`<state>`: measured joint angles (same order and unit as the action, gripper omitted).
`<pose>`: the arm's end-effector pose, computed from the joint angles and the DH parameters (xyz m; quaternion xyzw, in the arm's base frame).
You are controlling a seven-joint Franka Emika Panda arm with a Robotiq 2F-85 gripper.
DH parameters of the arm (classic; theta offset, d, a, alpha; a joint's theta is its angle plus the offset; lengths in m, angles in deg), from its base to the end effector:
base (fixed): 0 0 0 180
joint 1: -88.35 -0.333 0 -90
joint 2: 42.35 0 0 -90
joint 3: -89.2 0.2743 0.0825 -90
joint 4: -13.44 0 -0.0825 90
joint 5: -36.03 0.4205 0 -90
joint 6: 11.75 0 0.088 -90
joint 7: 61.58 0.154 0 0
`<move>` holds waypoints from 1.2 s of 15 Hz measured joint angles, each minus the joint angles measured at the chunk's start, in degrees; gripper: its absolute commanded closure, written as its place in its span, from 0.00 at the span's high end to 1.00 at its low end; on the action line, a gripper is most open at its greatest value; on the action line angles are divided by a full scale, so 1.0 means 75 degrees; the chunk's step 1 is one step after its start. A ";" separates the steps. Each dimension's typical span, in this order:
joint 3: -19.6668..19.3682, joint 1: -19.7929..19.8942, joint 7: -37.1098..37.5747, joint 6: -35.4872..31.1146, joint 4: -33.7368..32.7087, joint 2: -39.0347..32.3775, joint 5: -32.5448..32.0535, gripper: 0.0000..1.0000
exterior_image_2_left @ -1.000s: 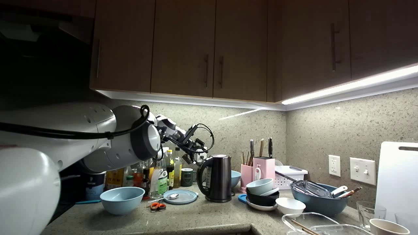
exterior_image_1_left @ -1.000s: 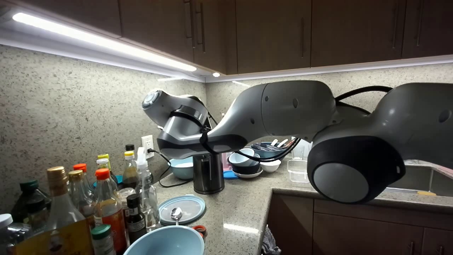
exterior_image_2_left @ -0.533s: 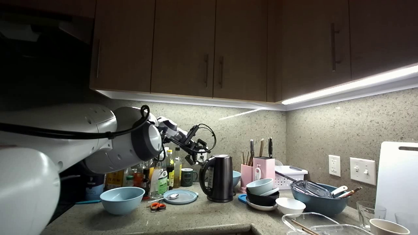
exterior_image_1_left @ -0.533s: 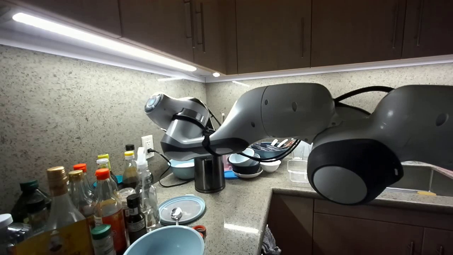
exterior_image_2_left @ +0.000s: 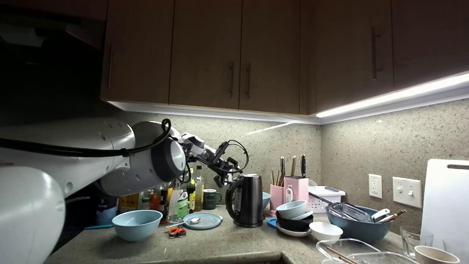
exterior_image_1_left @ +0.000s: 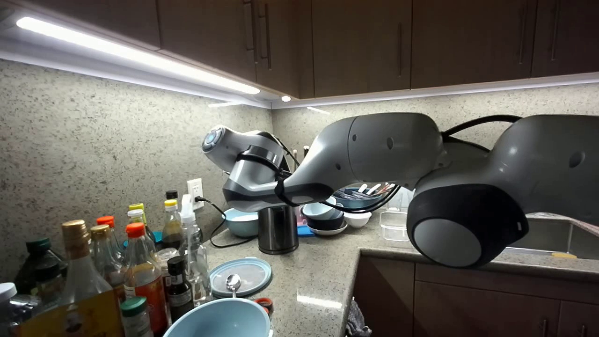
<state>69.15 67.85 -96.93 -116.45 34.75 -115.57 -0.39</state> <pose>0.8242 0.1235 0.3128 0.7718 0.4293 -0.0019 0.4690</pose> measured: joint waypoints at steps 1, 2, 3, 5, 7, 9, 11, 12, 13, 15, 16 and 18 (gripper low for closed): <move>0.0017 0.0031 0.0000 0.0079 0.0006 -0.0015 0.0005 1.00; 0.0039 0.0041 0.0000 0.0223 0.0008 -0.0027 0.0006 1.00; 0.0054 0.0032 0.0000 0.0378 0.0004 -0.0031 0.0003 1.00; 0.0124 -0.0049 -0.0001 0.0744 -0.0009 -0.0023 0.0009 1.00; 0.0193 -0.0207 -0.0001 0.1025 -0.0011 0.0012 0.0009 1.00; 0.0215 -0.0420 -0.0001 0.1192 -0.0016 0.0072 0.0009 1.00; 0.0241 -0.0600 -0.0001 0.1302 -0.0017 0.0157 0.0009 1.00; 0.0311 -0.0654 -0.0015 0.1376 -0.0018 0.0211 0.0025 1.00; 0.0440 -0.0680 -0.0068 0.1414 -0.0018 0.0280 0.0086 1.00; 0.0816 -0.0676 -0.0275 0.1394 -0.0021 0.0478 0.0395 1.00; 0.0989 -0.0669 -0.0357 0.1395 -0.0021 0.0593 0.0585 1.00; 0.1279 -0.0662 -0.0377 0.1590 -0.0021 0.0817 0.1056 1.00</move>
<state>78.74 62.89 -99.77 -104.52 34.59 -109.44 7.53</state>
